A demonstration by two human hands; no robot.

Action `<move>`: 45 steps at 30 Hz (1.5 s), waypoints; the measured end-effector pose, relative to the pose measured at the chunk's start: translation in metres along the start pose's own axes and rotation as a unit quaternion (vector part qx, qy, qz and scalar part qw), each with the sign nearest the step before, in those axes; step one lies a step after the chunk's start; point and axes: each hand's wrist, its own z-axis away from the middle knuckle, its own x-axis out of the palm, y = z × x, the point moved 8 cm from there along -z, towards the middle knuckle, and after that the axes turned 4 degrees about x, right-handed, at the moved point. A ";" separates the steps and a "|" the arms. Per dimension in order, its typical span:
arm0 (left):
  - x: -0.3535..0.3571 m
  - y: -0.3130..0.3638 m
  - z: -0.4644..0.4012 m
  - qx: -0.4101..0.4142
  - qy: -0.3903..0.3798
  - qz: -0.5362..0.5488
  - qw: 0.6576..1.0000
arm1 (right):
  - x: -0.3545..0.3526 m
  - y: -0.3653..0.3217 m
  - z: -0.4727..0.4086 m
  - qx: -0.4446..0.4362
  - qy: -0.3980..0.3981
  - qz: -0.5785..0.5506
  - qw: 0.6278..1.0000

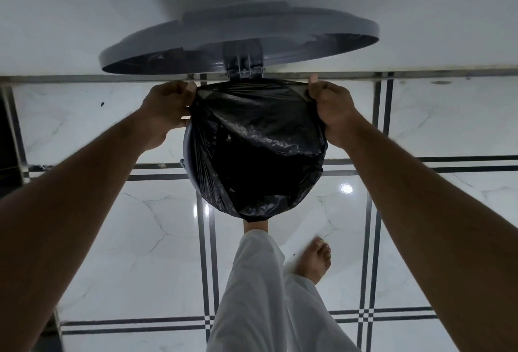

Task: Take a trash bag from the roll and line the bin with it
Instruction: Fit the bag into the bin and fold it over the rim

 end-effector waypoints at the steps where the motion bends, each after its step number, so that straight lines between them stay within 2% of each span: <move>1: 0.000 0.000 -0.001 -0.003 0.014 -0.010 1.000 | 0.002 0.000 -0.001 -0.004 0.007 0.013 1.000; 5: 0.002 0.003 -0.004 0.008 0.072 -0.081 0.994 | 0.006 0.001 -0.004 -0.006 0.043 0.069 0.997; 8: 0.002 0.002 -0.009 0.011 0.079 -0.127 0.989 | 0.007 0.001 -0.008 0.019 0.047 0.085 0.995; 13: 0.000 0.003 -0.019 -0.027 0.049 -0.198 0.979 | 0.007 0.008 -0.011 0.137 0.028 0.101 0.985; 20: 0.005 0.011 -0.020 -0.047 -0.011 -0.239 0.970 | 0.004 0.010 -0.007 0.180 -0.042 0.140 0.973; 22: 0.006 0.010 -0.014 -0.060 -0.021 -0.257 0.964 | 0.000 0.007 -0.003 0.151 -0.018 0.122 0.981; 25: 0.003 0.007 -0.006 -0.067 0.004 -0.203 0.977 | -0.010 -0.004 0.008 0.037 0.045 0.104 0.993; 28: -0.010 0.003 0.009 -0.053 0.084 -0.136 0.986 | -0.016 -0.006 0.042 -0.057 0.088 0.128 0.986; 33: -0.033 -0.018 0.050 -0.003 0.237 -0.175 0.956 | -0.024 0.019 0.095 -0.191 0.172 0.162 0.953; 37: -0.004 -0.040 0.108 0.014 0.257 -0.212 0.943 | -0.028 0.045 0.116 -0.205 0.211 0.199 0.935; 41: 0.007 -0.071 0.132 -0.015 0.247 -0.248 0.937 | -0.028 0.066 0.124 -0.167 0.201 0.190 0.946; 43: 0.000 -0.085 0.134 -0.045 0.252 -0.213 0.943 | -0.025 0.070 0.126 -0.165 0.193 0.200 0.946; 45: -0.005 -0.099 0.136 -0.071 0.253 -0.088 0.961 | -0.024 0.069 0.127 -0.162 0.192 0.197 0.948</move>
